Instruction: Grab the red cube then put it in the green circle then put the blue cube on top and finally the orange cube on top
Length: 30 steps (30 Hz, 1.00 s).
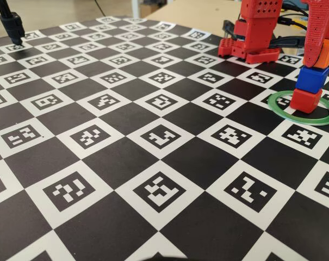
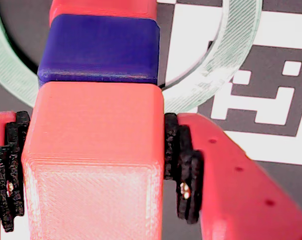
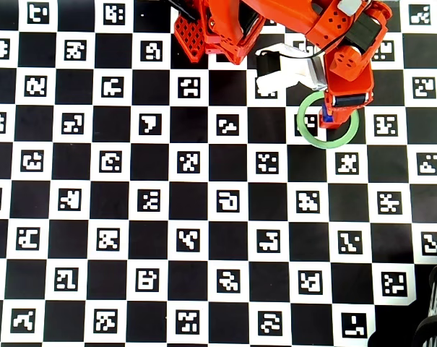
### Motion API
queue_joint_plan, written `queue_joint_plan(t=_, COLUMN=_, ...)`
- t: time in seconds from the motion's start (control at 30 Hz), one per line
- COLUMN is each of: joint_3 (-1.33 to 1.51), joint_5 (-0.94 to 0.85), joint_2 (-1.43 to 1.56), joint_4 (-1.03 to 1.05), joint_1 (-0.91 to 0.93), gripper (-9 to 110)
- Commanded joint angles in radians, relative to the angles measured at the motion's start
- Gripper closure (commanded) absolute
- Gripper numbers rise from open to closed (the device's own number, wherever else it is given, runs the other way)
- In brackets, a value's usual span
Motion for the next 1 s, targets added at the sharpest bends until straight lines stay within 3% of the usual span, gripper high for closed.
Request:
queue_joint_plan(t=0.0, joint_3=-0.015, joint_5=0.005, joint_2=0.048, joint_4=-0.02, joint_1=0.008, gripper=96)
queue_joint_plan(t=0.97, joint_3=0.008, joint_5=-0.02, joint_2=0.063, joint_4=-0.029, joint_1=-0.002, gripper=88)
